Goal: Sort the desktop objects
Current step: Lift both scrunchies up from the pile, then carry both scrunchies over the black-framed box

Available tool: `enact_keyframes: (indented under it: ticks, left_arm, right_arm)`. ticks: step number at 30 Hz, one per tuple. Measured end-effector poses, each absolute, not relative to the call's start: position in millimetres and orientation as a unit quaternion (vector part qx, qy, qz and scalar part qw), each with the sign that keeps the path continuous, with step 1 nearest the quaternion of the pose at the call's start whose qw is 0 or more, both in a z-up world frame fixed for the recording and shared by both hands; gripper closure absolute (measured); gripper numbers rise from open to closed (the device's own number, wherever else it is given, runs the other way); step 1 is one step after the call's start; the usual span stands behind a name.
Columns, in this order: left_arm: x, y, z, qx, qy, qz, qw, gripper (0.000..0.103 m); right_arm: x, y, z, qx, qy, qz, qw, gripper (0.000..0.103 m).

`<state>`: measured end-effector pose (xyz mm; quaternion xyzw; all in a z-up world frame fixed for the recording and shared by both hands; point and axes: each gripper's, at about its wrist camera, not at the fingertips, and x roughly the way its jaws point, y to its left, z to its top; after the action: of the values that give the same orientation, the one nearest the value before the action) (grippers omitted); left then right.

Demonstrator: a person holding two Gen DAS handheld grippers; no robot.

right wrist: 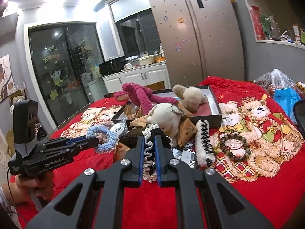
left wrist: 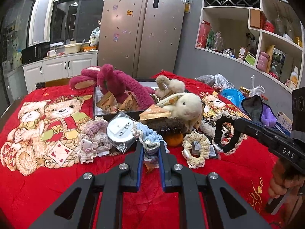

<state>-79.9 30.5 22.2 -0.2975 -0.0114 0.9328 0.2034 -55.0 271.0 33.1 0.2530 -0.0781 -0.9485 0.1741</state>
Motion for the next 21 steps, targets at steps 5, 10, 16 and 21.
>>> enact_keyframes:
  ticks: [5, 10, 16, 21]
  left_arm:
    - [-82, 26, 32, -0.294, -0.017, 0.934, 0.204, 0.089]
    - [-85, 26, 45, -0.292, -0.008, 0.935, 0.203, 0.089]
    - [-92, 23, 66, -0.273, -0.009, 0.942, 0.194, 0.089]
    - [-109, 20, 76, -0.271, -0.025, 0.944, 0.187, 0.089]
  right_arm:
    - [-54, 276, 39, 0.246, -0.085, -0.95, 0.17, 0.092]
    - [-56, 287, 55, 0.224, -0.101, -0.956, 0.16, 0.092]
    - [-69, 291, 84, 0.204, -0.092, -0.965, 0.137, 0.092]
    - [-92, 286, 108, 0.195, -0.07, -0.97, 0.13, 0.092]
